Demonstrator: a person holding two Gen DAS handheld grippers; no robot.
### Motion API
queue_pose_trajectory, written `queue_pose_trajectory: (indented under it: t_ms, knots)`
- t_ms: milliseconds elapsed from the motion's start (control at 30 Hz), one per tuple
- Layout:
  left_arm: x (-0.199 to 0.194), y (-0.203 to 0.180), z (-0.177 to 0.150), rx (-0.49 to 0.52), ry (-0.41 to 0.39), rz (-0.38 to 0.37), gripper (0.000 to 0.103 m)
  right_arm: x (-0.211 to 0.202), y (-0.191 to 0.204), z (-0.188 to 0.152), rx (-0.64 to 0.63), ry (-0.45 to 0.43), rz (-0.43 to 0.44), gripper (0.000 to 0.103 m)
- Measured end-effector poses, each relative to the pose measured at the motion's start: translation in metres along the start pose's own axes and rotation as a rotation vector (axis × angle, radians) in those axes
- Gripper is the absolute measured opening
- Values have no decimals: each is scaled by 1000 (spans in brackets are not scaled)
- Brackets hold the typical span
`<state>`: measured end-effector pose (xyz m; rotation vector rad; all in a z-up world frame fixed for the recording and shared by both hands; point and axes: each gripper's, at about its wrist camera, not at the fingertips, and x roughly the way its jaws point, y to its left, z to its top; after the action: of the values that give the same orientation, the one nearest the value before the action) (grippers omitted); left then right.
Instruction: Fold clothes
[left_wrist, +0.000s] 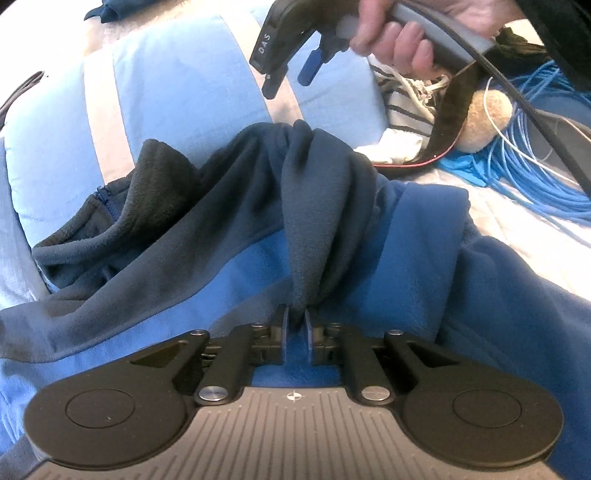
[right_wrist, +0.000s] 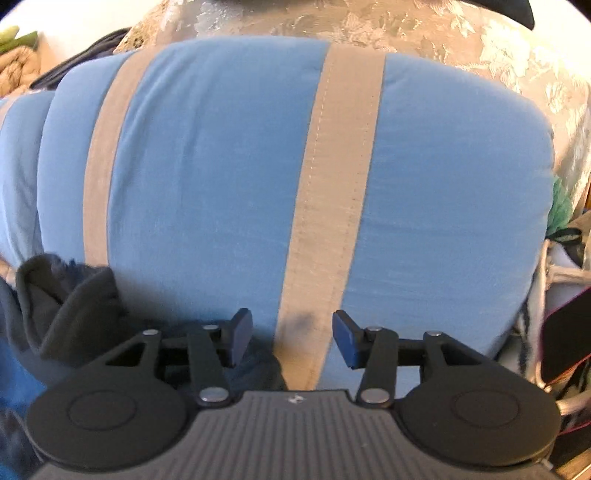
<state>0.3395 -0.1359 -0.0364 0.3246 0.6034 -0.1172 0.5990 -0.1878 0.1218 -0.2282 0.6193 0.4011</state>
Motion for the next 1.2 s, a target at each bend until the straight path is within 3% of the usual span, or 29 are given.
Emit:
queue_pose_trajectory:
  t_ms: [200,433,467,500,700,933,967,1033,1100,1167,1200]
  knots:
    - [-1,0,-2,11,6,3,10,21,12,6,-38,98,55,65]
    - [-2,5,-2,-5,6,-4,7,47,21,-2,-8,133,93,61]
    - [-2,6,-2,-10,8,-1,5,50,16,-6,-4,133,88,25]
    - [-1,8,-1,-15,11,5,4,52,12,-8,1,130,82,15]
    - [4,23,-2,-50,58,65,3,52,9,-11,50,61,29,12]
    - [11,46,-2,-113,106,124,5,56,9,-12,87,60,4,13]
    - [12,48,-2,-122,111,124,5,54,10,-12,84,60,-1,18]
    - [11,56,0,-144,113,124,7,40,13,-13,78,47,-11,39]
    - [8,64,3,-171,113,122,19,25,15,-14,72,33,-20,54]
    - [-3,78,8,-212,101,110,42,10,18,-15,65,20,-30,72]
    - [-11,86,10,-239,88,108,44,3,19,-15,62,14,-35,79]
